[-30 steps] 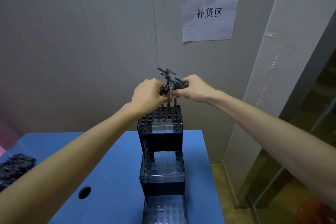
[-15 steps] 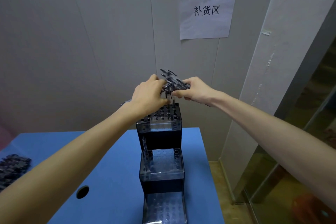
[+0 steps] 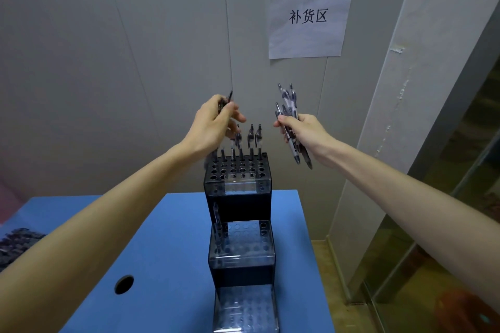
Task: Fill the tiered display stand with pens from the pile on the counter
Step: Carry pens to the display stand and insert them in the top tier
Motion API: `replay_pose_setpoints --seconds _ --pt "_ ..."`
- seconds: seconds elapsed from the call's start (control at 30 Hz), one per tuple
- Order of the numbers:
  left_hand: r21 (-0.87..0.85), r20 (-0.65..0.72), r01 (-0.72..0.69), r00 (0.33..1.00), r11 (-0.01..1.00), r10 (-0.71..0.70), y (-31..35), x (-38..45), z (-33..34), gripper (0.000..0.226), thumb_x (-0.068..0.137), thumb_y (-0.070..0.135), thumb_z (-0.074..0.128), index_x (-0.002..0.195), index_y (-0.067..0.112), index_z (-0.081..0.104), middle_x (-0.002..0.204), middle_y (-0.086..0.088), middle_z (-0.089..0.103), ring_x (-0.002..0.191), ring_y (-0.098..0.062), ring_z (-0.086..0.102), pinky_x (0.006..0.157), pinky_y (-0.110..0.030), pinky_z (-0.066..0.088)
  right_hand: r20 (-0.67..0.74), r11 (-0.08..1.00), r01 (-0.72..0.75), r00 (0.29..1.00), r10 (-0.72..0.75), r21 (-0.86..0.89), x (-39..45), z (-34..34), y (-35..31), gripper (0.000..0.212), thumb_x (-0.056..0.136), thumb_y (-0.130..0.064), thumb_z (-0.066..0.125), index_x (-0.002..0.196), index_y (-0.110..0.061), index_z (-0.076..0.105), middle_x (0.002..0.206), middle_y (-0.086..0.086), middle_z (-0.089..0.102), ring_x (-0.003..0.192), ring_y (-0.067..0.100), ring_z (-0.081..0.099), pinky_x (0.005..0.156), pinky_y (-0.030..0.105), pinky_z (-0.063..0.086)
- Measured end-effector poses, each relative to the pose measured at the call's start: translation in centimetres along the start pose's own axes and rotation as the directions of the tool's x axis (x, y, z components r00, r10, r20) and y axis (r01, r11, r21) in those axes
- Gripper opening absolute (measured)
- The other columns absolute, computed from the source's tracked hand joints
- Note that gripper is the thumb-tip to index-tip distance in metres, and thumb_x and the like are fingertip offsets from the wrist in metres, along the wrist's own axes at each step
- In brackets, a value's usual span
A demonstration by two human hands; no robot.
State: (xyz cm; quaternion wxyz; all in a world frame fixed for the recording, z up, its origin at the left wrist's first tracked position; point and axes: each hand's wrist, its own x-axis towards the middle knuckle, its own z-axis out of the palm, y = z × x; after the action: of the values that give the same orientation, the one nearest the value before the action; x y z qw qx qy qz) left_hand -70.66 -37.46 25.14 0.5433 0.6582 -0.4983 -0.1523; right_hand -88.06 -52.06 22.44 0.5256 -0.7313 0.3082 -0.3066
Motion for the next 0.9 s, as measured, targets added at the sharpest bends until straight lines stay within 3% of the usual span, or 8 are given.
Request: replay_pose_setpoints --seconds 0.07,0.17,0.3,0.43,0.67,0.8,0.9 --pt "0.026 -0.012 -0.06 0.998 0.998 0.06 -0.1 -0.1 -0.2 0.021 0.109 0.022 0.046 0.108 0.009 0.062 0.101 -0.005 0.075 0.084 -0.018 0.071 0.074 -0.032 0.059 0.016 0.999 0.017 1.0 -0.017 -0.034 -0.2 0.0 0.2 0.029 0.101 -0.035 0.06 0.102 -0.012 0.077 0.089 0.001 0.056 0.083 0.014 0.051 0.072 0.024 0.042" --pt "0.127 -0.029 -0.143 0.989 0.982 0.147 -0.1 -0.2 -0.2 0.022 0.107 0.027 0.051 0.112 0.014 0.068 0.107 0.001 0.071 0.093 -0.01 0.066 0.081 -0.028 0.056 0.038 1.0 0.024 0.999 -0.025 0.016 -0.5 0.0 0.3 0.026 0.101 -0.028 0.061 0.106 -0.007 0.075 0.068 -0.01 0.056 0.066 0.006 0.049 0.059 0.013 0.041" --pt "0.309 -0.021 -0.185 0.979 0.933 0.201 0.1 -0.1 0.1 0.027 0.106 0.035 0.051 0.115 0.018 0.071 0.115 -0.003 0.058 0.107 -0.014 0.056 0.089 -0.013 0.04 0.034 0.993 0.083 0.996 -0.081 -0.079 -0.7 0.1 0.3 0.023 0.099 -0.027 0.065 0.097 -0.005 0.073 0.071 -0.002 0.062 0.064 0.013 0.045 0.056 0.02 0.039" --pt "0.352 -0.028 -0.158 0.983 0.923 0.18 -0.5 -0.2 0.6 0.031 0.105 0.038 0.052 0.118 0.018 0.071 0.112 -0.006 0.056 0.105 -0.016 0.055 0.09 -0.022 0.043 0.009 0.973 0.142 0.99 -0.143 -0.184 -0.7 0.2 0.3 0.024 0.096 -0.032 0.068 0.085 -0.011 0.071 0.079 0.009 0.074 0.056 0.012 0.044 0.063 0.028 0.041" --pt "0.221 -0.057 -0.128 0.988 0.967 0.144 -1.5 -0.4 1.2 0.021 0.093 0.038 0.073 0.111 0.028 0.079 0.106 0.009 0.072 0.098 -0.012 0.068 0.093 -0.045 0.056 -0.024 0.93 0.217 0.972 -0.234 -0.298 -0.5 0.0 -0.4 0.025 0.093 -0.036 0.071 0.074 -0.019 0.072 0.069 -0.01 0.073 0.05 -0.001 0.047 0.057 0.022 0.04" --pt "0.161 -0.102 -0.127 0.984 0.979 0.144 -1.0 -0.4 1.4 0.023 0.088 0.038 0.079 0.108 0.027 0.08 0.102 0.013 0.076 0.097 -0.003 0.07 0.096 -0.04 0.057 0.008 0.898 0.264 0.96 -0.279 -0.351 -0.7 0.2 -0.8 0.025 0.093 -0.037 0.071 0.076 -0.019 0.073 0.073 -0.009 0.074 0.055 -0.003 0.054 0.056 0.015 0.04" --pt "0.107 -0.108 -0.111 0.987 0.988 0.123 -0.8 -0.3 1.6 0.022 0.087 0.035 0.08 0.106 0.024 0.081 0.097 0.013 0.077 0.082 0.006 0.066 0.09 -0.031 0.056 0.029 0.874 0.303 0.948 -0.316 -0.38 -0.6 0.6 -0.9 0.024 0.093 -0.038 0.071 0.079 -0.019 0.073 0.074 -0.007 0.073 0.063 0.0 0.061 0.06 0.017 0.043"
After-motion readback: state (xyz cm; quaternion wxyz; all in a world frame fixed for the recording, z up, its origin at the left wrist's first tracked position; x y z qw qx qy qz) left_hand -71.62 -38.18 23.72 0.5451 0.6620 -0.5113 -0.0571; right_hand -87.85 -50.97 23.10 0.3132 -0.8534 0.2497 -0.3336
